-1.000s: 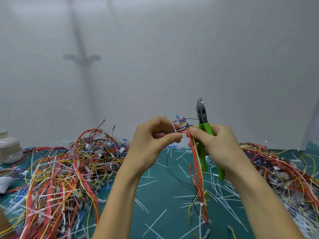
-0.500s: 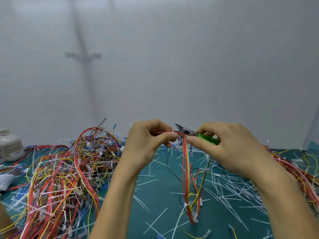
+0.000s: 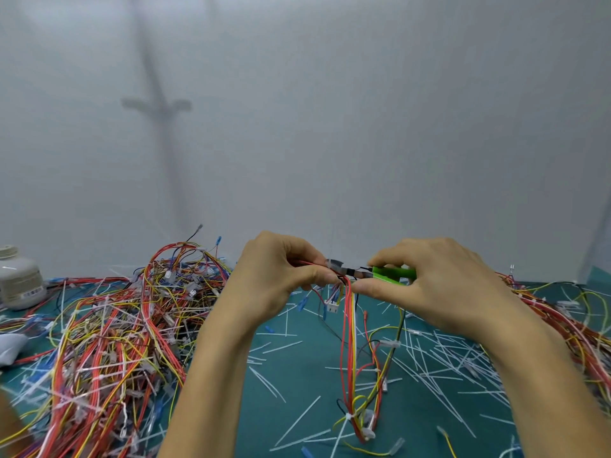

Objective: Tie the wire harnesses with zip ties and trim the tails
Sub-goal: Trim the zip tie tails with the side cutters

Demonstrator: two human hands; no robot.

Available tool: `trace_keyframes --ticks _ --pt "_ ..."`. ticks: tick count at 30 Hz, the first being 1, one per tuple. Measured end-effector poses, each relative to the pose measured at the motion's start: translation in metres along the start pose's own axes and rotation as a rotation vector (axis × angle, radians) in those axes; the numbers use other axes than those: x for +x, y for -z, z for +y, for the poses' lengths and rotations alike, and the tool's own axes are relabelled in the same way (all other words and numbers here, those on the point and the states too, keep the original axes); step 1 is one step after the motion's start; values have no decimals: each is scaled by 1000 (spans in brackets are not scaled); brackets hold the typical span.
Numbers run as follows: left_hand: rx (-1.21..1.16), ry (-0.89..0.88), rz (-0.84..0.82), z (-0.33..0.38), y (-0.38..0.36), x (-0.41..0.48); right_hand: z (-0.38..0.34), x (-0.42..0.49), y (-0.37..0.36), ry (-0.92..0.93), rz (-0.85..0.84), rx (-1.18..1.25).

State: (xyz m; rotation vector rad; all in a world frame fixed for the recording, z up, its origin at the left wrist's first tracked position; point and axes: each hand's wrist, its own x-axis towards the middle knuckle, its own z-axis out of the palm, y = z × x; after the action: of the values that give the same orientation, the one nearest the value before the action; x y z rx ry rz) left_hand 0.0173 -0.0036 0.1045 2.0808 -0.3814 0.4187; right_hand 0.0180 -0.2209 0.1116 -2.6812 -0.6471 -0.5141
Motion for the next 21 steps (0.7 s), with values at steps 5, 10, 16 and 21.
trace_keyframes --ticks 5,10,16,21 --pt "19 9 -8 2 4 -2 1 -1 1 -6 -8 35" --pt "3 11 -4 3 4 -2 1 -1 0 -19 0 60" --pt "1 19 -15 1 5 -3 2 0 -2 -6 17 43" --pt "3 12 -5 1 5 -2 1 1 -5 5 28 28"
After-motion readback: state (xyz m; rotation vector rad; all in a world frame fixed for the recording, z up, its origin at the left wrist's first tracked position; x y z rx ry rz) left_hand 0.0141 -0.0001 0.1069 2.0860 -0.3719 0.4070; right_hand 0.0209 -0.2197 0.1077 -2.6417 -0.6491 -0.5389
